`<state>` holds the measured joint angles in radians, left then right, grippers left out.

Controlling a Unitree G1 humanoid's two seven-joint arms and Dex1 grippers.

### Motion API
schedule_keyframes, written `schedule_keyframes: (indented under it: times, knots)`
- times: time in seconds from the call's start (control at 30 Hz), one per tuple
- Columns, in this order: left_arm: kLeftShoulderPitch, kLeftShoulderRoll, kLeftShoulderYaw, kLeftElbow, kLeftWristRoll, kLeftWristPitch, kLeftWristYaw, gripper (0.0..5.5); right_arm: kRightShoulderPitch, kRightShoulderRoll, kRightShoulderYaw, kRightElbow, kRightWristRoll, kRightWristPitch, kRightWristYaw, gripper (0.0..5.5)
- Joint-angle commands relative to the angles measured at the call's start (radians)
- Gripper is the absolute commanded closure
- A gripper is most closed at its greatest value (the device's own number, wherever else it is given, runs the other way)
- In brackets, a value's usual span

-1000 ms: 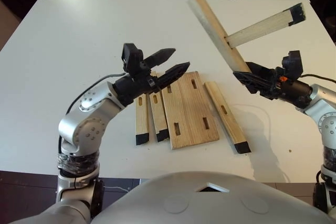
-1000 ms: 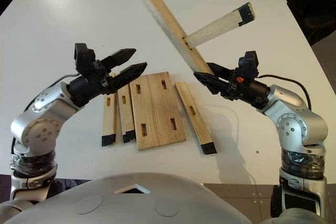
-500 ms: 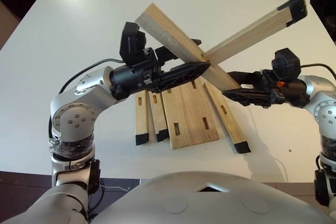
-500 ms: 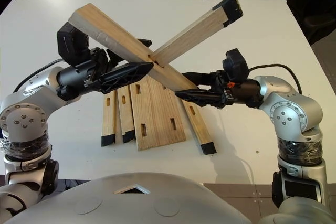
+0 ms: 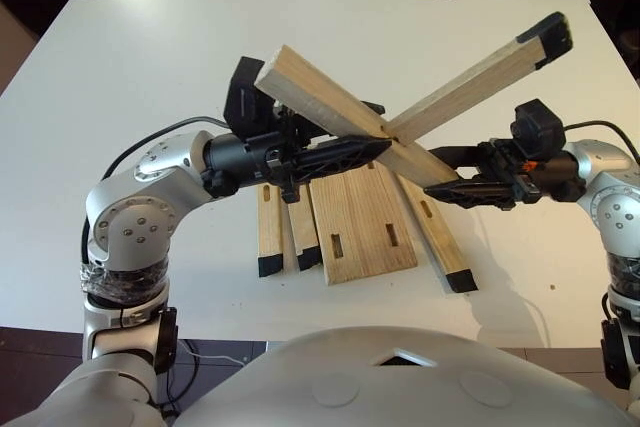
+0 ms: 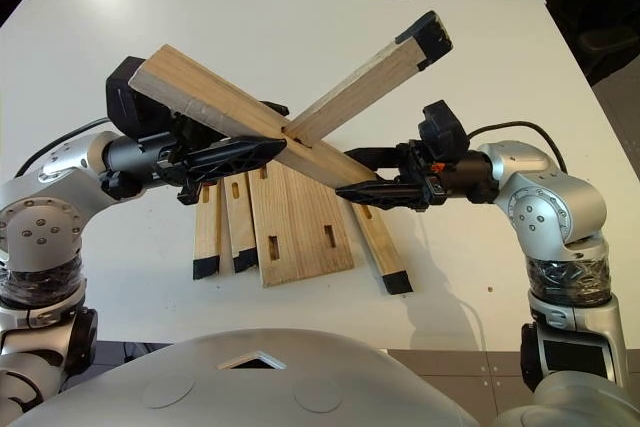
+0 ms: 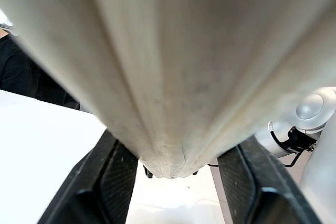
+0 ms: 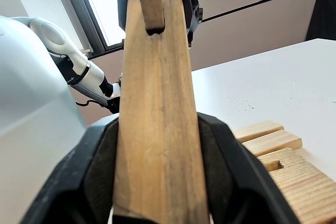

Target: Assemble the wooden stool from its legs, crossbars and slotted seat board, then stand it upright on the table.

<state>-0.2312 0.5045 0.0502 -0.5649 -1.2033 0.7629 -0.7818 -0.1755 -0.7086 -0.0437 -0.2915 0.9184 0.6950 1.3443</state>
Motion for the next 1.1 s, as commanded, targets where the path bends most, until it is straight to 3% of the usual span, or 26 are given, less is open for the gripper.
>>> schedule_keyframes:
  times: [0.03,0.13,0.27,0.53,0.83,0.9,1.1]
  knots:
    - [0.014,0.013,-0.031,-0.021,0.019,-0.003,-0.038,3.41,-0.019,-0.015,0.010,0.009,-0.067,-0.036,-0.020,3.47]
    - [0.020,0.019,-0.043,-0.008,0.054,-0.016,-0.046,3.42,-0.017,-0.014,0.023,0.023,-0.094,-0.056,-0.012,3.47]
    - [0.001,0.000,-0.040,0.012,0.071,-0.035,-0.030,3.44,-0.014,-0.010,0.043,0.030,-0.141,-0.093,-0.008,2.62]
    - [0.013,0.000,-0.031,0.028,0.126,-0.064,-0.023,3.45,-0.011,-0.041,-0.015,0.076,-0.146,-0.122,0.016,2.60]
    - [0.026,0.018,0.013,0.058,0.175,-0.104,-0.032,3.46,-0.018,-0.064,-0.034,0.336,-0.259,-0.224,0.051,2.60]
    - [0.042,0.041,0.035,0.057,0.185,-0.106,-0.048,3.46,-0.021,-0.051,-0.005,0.407,-0.325,-0.280,0.042,2.60]
    - [0.124,0.206,0.158,0.038,0.164,-0.061,-0.132,3.46,0.069,-0.003,0.106,0.328,-0.403,-0.351,0.063,2.60]
